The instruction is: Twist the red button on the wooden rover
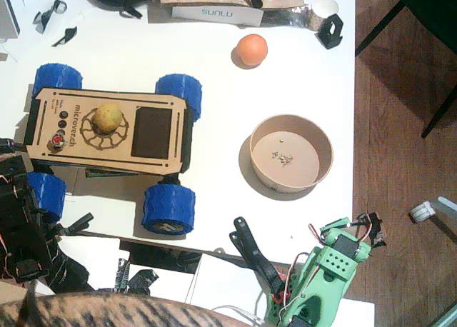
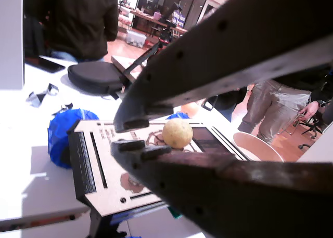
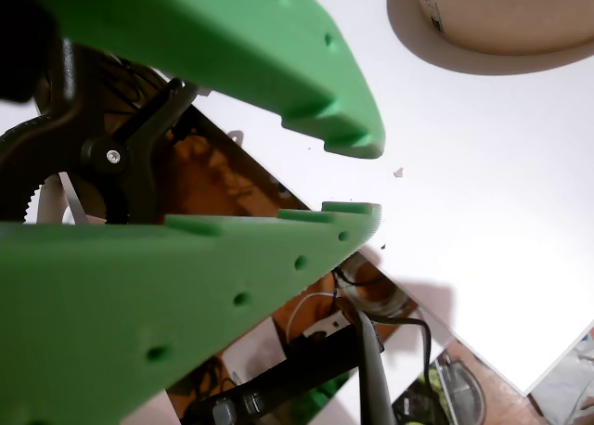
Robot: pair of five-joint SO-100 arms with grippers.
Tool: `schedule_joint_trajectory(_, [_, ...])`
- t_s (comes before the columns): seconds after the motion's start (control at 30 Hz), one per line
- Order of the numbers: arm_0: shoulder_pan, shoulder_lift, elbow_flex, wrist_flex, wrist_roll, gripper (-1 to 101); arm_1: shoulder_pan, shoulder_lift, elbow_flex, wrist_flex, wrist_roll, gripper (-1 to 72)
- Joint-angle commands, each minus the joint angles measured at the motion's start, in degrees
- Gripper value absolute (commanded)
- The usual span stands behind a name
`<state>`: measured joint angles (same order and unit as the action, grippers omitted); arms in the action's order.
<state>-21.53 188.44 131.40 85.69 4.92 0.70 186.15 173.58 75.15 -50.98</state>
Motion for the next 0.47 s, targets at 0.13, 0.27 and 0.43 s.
schedule_joint_trajectory(0.13, [-0.8, 5.4, -0.4, -0.9, -0.2, 0, 0.4, 0.1, -0.3, 0.2, -0.6, 2.5])
schedule_joint_trajectory(0.27, [-0.8, 5.4, -0.3, -0.6, -0.2, 0, 0.4, 0.1, -0.3, 0.2, -0.6, 2.5])
schedule_joint_trajectory(0.43, [-0.8, 5.4, -0.3, -0.4, -0.2, 0, 0.4, 0.1, -0.3, 0.2, -0.6, 2.5])
